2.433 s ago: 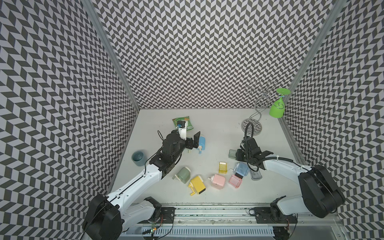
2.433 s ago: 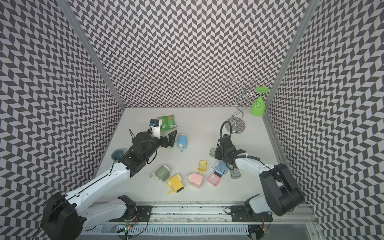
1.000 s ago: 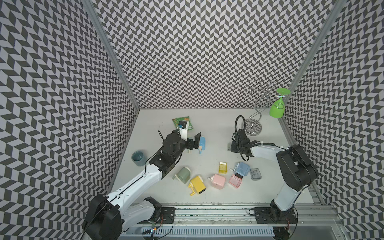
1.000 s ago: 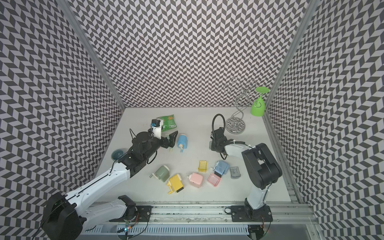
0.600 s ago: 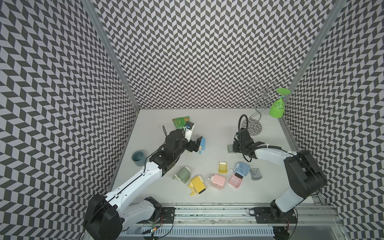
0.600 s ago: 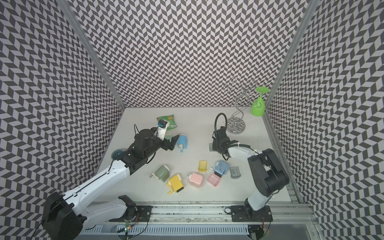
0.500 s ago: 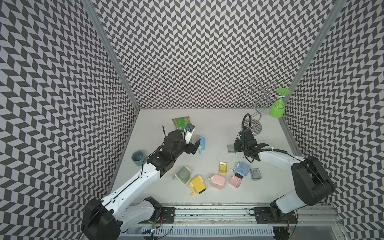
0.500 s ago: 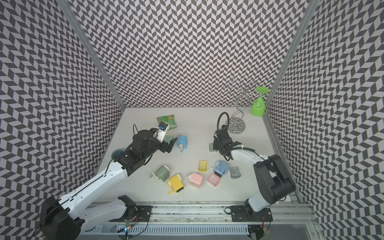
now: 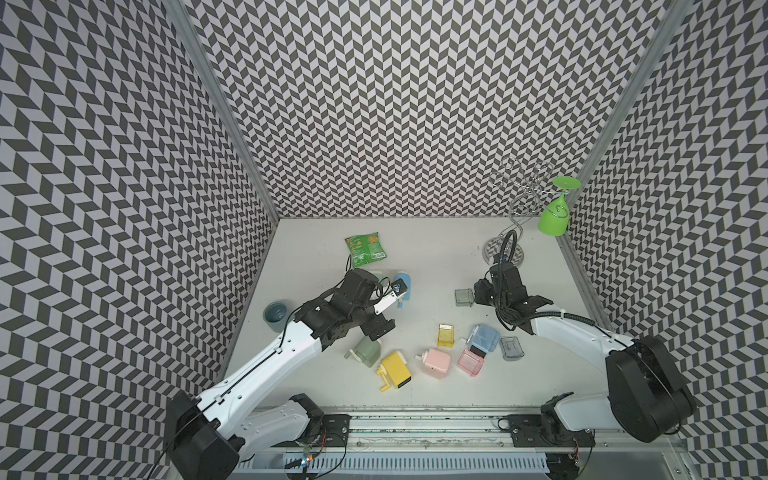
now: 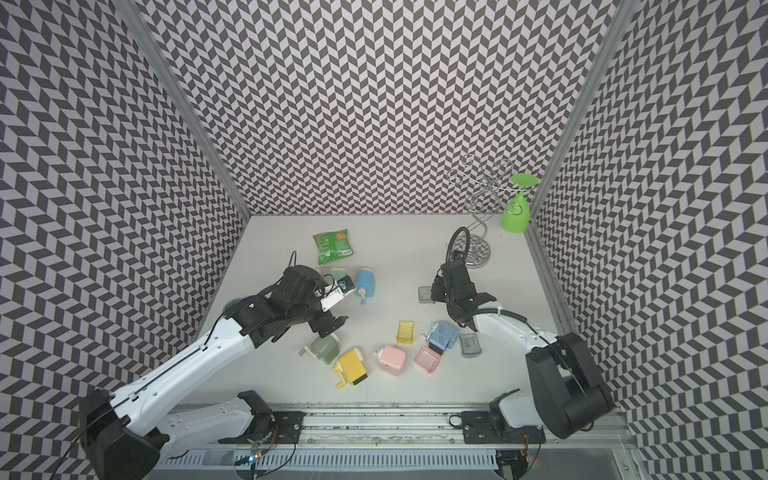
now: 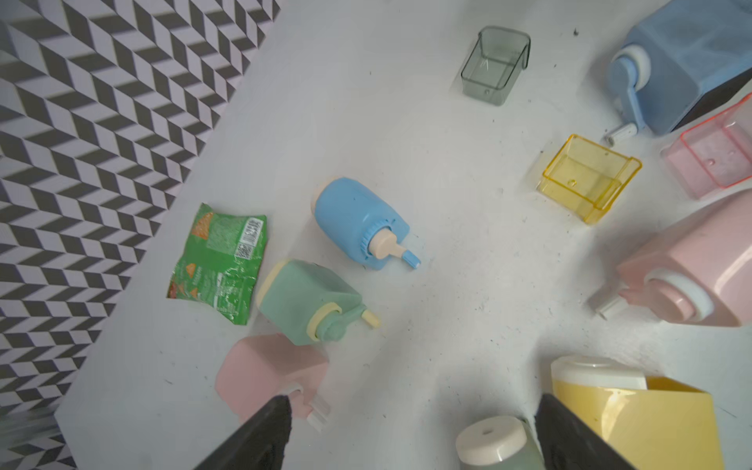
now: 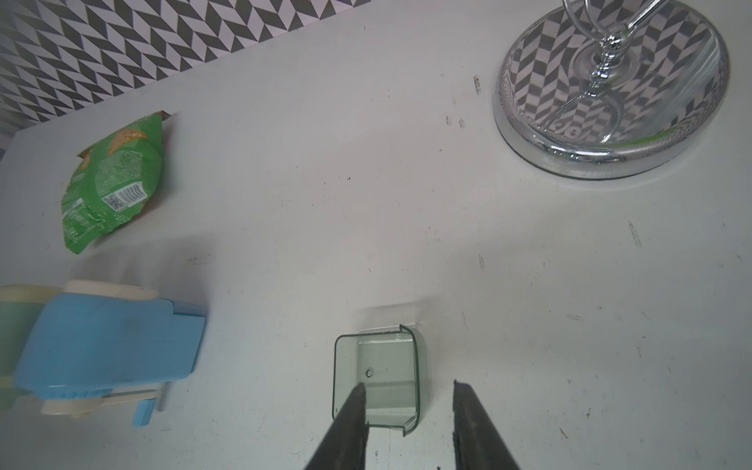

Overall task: Put the tray back into the pencil sharpener
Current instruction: Pick up the pencil sharpener from the center of the board.

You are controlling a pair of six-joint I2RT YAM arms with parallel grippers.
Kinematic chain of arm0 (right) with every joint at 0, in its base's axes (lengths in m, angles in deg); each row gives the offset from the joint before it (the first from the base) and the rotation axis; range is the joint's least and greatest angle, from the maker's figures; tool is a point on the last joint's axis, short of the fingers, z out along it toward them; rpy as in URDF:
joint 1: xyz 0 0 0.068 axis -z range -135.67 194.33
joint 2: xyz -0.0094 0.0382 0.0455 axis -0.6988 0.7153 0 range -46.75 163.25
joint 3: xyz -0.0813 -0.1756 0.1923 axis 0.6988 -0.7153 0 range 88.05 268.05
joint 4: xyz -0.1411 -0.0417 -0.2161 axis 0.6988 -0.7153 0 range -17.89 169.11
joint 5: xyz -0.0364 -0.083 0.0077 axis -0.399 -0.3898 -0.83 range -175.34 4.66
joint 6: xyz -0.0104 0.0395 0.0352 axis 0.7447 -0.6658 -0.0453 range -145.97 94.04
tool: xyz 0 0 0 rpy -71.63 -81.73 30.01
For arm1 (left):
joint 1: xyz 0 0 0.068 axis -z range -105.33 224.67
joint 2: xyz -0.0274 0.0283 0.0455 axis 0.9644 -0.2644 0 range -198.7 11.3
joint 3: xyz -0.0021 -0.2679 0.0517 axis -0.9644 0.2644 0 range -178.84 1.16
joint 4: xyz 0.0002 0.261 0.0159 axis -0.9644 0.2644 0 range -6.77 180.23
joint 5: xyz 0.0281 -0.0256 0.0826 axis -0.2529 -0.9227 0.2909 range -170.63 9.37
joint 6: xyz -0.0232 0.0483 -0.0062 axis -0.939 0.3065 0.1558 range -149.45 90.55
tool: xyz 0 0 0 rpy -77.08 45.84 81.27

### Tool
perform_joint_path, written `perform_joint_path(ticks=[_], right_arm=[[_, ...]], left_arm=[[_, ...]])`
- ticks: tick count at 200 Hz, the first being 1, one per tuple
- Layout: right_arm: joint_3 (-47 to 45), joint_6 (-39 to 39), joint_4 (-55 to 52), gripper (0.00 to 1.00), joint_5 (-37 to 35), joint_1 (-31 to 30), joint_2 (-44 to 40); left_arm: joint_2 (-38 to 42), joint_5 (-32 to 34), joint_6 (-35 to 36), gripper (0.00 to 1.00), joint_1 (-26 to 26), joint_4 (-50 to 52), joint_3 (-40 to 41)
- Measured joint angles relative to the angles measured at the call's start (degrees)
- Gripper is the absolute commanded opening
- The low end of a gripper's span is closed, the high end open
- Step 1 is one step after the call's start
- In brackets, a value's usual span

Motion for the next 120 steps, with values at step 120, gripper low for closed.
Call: perform_joint_path(ticks=[120], right_arm=[[-3.26, 0.0, 0.39, 0.36, 1.6, 1.11, -4.07]], left_arm=[[-11.52, 4.42, -8.68, 0.88, 4.63, 16.39, 2.03]])
